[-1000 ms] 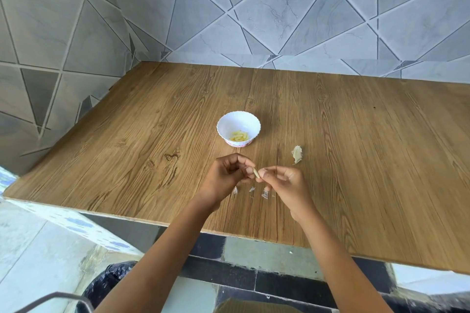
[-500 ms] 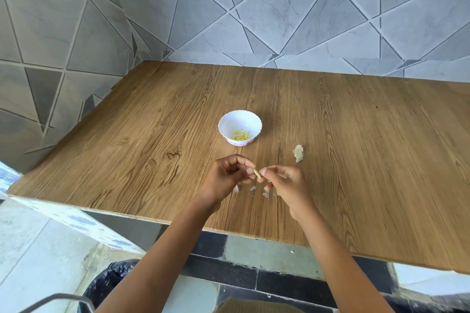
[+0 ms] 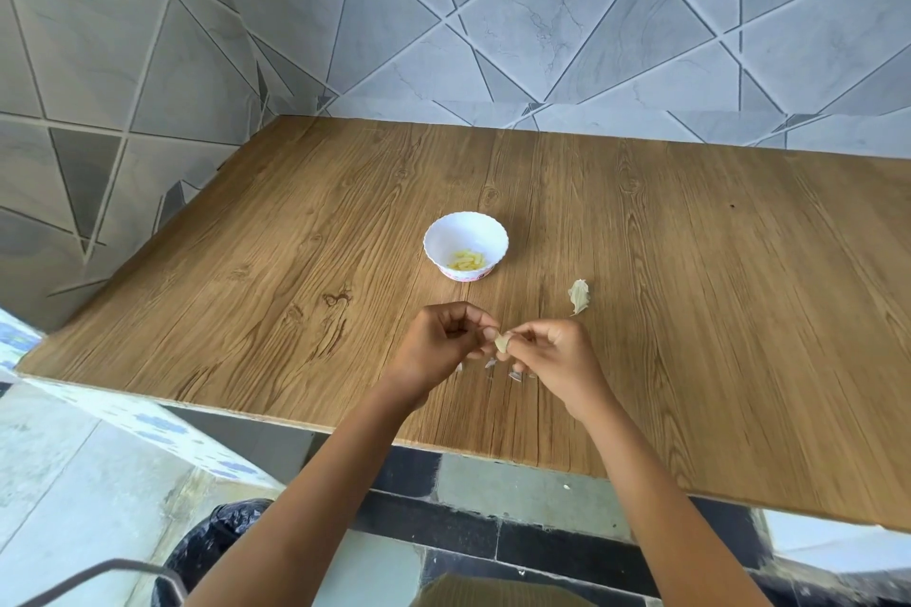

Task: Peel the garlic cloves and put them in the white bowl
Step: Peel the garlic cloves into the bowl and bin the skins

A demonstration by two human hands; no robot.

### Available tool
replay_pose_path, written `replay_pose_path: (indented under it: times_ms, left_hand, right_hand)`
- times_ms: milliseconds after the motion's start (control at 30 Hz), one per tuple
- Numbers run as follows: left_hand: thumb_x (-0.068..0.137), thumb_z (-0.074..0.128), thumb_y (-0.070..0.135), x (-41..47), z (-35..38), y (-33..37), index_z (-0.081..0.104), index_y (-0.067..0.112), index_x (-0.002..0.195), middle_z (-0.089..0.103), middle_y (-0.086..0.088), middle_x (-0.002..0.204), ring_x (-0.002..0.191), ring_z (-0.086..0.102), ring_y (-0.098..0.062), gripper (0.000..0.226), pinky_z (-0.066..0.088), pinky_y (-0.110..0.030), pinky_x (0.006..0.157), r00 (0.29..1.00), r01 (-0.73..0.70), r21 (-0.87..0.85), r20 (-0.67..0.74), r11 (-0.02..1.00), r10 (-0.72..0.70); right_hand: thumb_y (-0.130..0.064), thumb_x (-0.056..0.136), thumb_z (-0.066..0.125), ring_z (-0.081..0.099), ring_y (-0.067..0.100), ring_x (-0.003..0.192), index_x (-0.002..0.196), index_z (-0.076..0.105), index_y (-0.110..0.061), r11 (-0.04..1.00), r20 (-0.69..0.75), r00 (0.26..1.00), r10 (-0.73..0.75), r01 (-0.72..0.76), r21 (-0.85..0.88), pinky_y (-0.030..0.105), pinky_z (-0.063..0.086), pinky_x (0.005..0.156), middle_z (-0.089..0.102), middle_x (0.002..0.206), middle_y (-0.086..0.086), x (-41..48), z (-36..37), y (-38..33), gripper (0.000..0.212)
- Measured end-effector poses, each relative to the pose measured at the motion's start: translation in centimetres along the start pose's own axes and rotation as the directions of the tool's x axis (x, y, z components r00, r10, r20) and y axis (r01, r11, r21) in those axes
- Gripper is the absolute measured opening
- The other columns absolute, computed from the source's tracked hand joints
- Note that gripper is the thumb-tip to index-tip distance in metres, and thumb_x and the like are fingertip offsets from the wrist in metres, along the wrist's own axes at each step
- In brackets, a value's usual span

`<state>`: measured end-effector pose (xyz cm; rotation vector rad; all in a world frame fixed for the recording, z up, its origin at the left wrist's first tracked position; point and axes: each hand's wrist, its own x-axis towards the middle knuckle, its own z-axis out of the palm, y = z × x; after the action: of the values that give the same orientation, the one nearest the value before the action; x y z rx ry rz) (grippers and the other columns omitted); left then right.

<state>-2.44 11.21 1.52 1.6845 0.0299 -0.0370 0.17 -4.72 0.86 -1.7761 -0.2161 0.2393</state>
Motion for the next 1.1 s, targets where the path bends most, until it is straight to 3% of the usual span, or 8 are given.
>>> replay_pose_path:
  times_ms: [333, 433, 600, 700, 767, 867, 967, 1100]
  left_hand:
    - [0.087, 0.060, -0.002, -0.1, -0.1, 0.2, 0.065, 0.003, 0.091, 0.070, -0.001, 0.072, 0.070, 0.066, -0.008, 0.008, 0.054, -0.019, 0.067, 0.998, 0.052, -0.193, 0.049, 0.980, -0.044]
    - [0.088, 0.060, -0.002, 0.0, -0.4, 0.0, 0.065, 0.004, 0.091, 0.069, -0.001, 0.073, 0.072, 0.066, -0.009, 0.009, 0.054, -0.020, 0.068, 0.997, 0.065, -0.194, 0.049, 0.979, -0.057]
    - [0.087, 0.062, 0.000, -0.2, -0.9, -0.5, 0.067, 0.007, 0.090, 0.063, -0.006, 0.074, 0.069, 0.060, -0.012, 0.008, 0.053, -0.021, 0.066, 0.998, 0.060, -0.131, 0.012, 0.990, -0.058]
    - [0.088, 0.061, -0.001, -0.2, -1.0, -0.6, 0.067, 0.006, 0.090, 0.065, -0.007, 0.073, 0.069, 0.062, -0.012, 0.009, 0.053, -0.020, 0.065, 0.998, 0.054, -0.115, -0.003, 0.992, -0.055]
    - [0.088, 0.060, -0.002, -0.1, -1.2, -0.6, 0.067, 0.005, 0.090, 0.067, -0.008, 0.074, 0.070, 0.064, -0.012, 0.010, 0.054, -0.021, 0.066, 0.998, 0.049, -0.080, -0.044, 0.996, -0.053]
    - [0.087, 0.060, -0.004, 0.0, -1.7, -0.8, 0.067, 0.004, 0.088, 0.069, -0.008, 0.075, 0.069, 0.066, -0.012, 0.010, 0.055, -0.021, 0.064, 0.986, 0.060, -0.047, -0.155, 0.997, -0.066]
    - [0.086, 0.061, -0.006, 0.6, -2.5, -1.1, 0.066, 0.007, 0.081, 0.069, -0.009, 0.073, 0.065, 0.066, -0.012, 0.015, 0.051, -0.019, 0.058, 0.951, 0.083, -0.022, -0.298, 0.996, -0.086]
    - [0.081, 0.064, -0.004, 2.1, -3.7, -1.9, 0.067, 0.014, 0.076, 0.069, -0.013, 0.076, 0.071, 0.068, -0.023, 0.019, 0.057, -0.035, 0.072, 0.877, 0.126, 0.141, -0.478, 0.982, -0.044]
  right_hand:
    - [-0.003, 0.090, 0.058, 0.052, 0.004, 0.044, 0.074, 0.067, -0.004, 0.964, 0.007, 0.992, 0.128, -0.126, 0.233, 0.012, 0.038, 0.043, 0.066, 0.067, 0.005, -0.3, -0.2, -0.3, 0.018]
    - [-0.004, 0.091, 0.057, 0.051, 0.005, 0.044, 0.074, 0.066, -0.006, 0.965, -0.023, 0.990, 0.139, -0.130, 0.228, 0.012, 0.036, 0.042, 0.065, 0.068, 0.005, -0.2, -0.1, 0.1, 0.019]
    - [-0.012, 0.086, 0.065, 0.062, 0.013, 0.058, 0.069, 0.068, -0.022, 0.995, -0.086, 0.993, -0.081, 0.076, -0.060, 0.032, 0.051, 0.059, 0.069, 0.067, -0.002, 0.1, -0.1, 1.6, 0.020]
    - [-0.008, 0.080, 0.072, 0.062, 0.003, 0.068, 0.073, 0.067, -0.028, 0.962, -0.108, 0.974, -0.200, 0.175, -0.210, 0.020, 0.049, 0.062, 0.069, 0.073, -0.011, 0.3, 0.2, 2.3, 0.022]
    - [-0.008, 0.080, 0.072, 0.062, -0.001, 0.072, 0.079, 0.070, -0.025, 0.928, -0.125, 0.957, -0.263, 0.216, -0.303, 0.019, 0.049, 0.063, 0.070, 0.079, -0.014, 0.3, 0.4, 2.6, 0.017]
    - [-0.011, 0.085, 0.064, 0.064, 0.007, 0.081, 0.088, 0.073, -0.021, 0.833, -0.130, 0.921, -0.366, 0.263, -0.486, 0.029, 0.053, 0.065, 0.071, 0.089, -0.014, 0.0, 0.6, 3.1, 0.013]
    - [-0.017, 0.082, 0.057, 0.064, 0.014, 0.088, 0.093, 0.073, -0.017, 0.752, -0.096, 0.887, -0.451, 0.320, -0.577, 0.035, 0.052, 0.077, 0.071, 0.096, -0.009, -0.5, 0.5, 3.4, 0.019]
    - [-0.019, 0.081, 0.058, 0.065, 0.019, 0.096, 0.104, 0.070, -0.012, 0.708, -0.071, 0.888, -0.455, 0.312, -0.634, 0.040, 0.052, 0.085, 0.070, 0.103, -0.003, -1.1, 0.0, 3.8, 0.027]
